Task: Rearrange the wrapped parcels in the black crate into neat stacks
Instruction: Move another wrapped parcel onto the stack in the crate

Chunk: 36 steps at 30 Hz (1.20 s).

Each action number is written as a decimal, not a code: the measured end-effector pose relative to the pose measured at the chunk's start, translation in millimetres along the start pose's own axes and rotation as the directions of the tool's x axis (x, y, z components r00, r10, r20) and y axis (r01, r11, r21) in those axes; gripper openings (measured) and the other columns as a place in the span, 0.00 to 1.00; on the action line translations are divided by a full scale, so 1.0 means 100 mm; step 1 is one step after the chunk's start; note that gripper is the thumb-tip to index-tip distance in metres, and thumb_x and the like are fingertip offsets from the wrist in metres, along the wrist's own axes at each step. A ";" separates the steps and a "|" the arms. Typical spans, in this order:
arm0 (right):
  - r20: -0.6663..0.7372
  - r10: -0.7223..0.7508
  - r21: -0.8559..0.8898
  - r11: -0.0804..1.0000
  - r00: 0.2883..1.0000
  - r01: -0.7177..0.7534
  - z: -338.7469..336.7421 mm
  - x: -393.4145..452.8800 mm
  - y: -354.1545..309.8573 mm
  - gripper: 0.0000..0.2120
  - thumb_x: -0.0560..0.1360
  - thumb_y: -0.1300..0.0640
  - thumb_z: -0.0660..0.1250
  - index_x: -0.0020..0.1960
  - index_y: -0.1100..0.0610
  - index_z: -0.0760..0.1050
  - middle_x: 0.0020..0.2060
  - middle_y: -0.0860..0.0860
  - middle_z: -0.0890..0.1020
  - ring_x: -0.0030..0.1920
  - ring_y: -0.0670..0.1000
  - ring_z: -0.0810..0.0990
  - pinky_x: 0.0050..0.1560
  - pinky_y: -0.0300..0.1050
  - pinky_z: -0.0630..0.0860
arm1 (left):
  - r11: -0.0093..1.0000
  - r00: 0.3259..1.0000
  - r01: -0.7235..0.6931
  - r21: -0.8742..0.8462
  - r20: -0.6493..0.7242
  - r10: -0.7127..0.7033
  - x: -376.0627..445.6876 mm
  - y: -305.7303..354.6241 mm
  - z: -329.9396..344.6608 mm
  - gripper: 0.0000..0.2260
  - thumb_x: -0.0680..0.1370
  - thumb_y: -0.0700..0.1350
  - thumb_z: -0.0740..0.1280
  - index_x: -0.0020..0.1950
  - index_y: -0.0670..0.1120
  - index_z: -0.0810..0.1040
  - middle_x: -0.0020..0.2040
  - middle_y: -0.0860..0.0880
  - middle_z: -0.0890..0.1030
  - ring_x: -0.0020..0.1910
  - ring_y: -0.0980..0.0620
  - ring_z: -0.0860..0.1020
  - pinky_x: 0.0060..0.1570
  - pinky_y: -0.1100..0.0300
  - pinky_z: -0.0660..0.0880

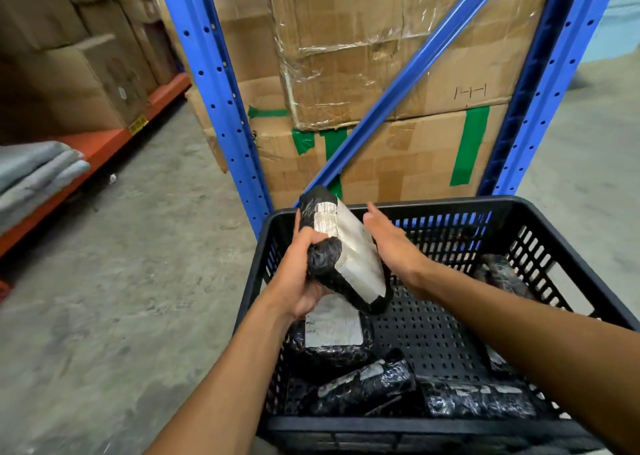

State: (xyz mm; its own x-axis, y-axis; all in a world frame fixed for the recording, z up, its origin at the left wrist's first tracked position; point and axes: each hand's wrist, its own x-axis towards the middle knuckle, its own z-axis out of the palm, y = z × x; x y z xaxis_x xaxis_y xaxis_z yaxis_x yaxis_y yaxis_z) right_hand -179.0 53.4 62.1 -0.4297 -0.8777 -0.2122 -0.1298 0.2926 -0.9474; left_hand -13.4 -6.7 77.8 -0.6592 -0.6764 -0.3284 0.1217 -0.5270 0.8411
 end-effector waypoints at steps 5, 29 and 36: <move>0.098 0.013 0.255 0.966 0.995 -0.038 0.13 -0.08 0.18 0.32 0.75 0.33 0.59 0.76 0.36 0.54 0.64 0.38 0.74 0.57 0.43 0.78 0.52 0.41 0.78 | 1.000 0.998 0.021 -0.015 0.056 -0.020 -0.07 0.06 -0.05 0.35 0.69 0.47 0.68 0.77 0.48 0.68 0.64 0.39 0.82 0.47 0.44 0.85 0.42 0.46 0.83; 0.236 0.142 -0.263 0.962 0.961 -0.077 0.45 -0.23 0.53 0.34 0.80 0.58 0.62 0.79 0.44 0.48 0.69 0.56 0.71 0.58 0.54 0.78 0.60 0.50 0.77 | 0.512 0.966 0.246 0.823 -0.254 -0.054 0.01 -0.39 -0.45 0.35 0.78 0.37 0.57 0.83 0.60 0.55 0.77 0.43 0.70 0.68 0.42 0.76 0.68 0.48 0.75; 0.205 0.197 -0.281 0.950 0.959 -0.135 0.55 -0.15 0.56 0.34 0.80 0.60 0.62 0.79 0.46 0.48 0.69 0.57 0.72 0.58 0.55 0.78 0.60 0.49 0.77 | 0.578 0.954 0.263 0.773 -0.298 -0.037 0.06 -0.39 -0.50 0.34 0.78 0.35 0.55 0.82 0.58 0.59 0.70 0.46 0.75 0.61 0.47 0.78 0.61 0.53 0.79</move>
State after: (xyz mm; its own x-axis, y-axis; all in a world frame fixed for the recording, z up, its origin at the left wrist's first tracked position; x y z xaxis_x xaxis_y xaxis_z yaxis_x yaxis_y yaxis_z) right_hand -131.0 61.8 -0.8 -0.2542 -0.8617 -0.4391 -0.3163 0.5031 -0.8042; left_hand 15.2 -15.8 21.3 -0.4125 -0.7792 -0.4720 -0.6764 -0.0850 0.7316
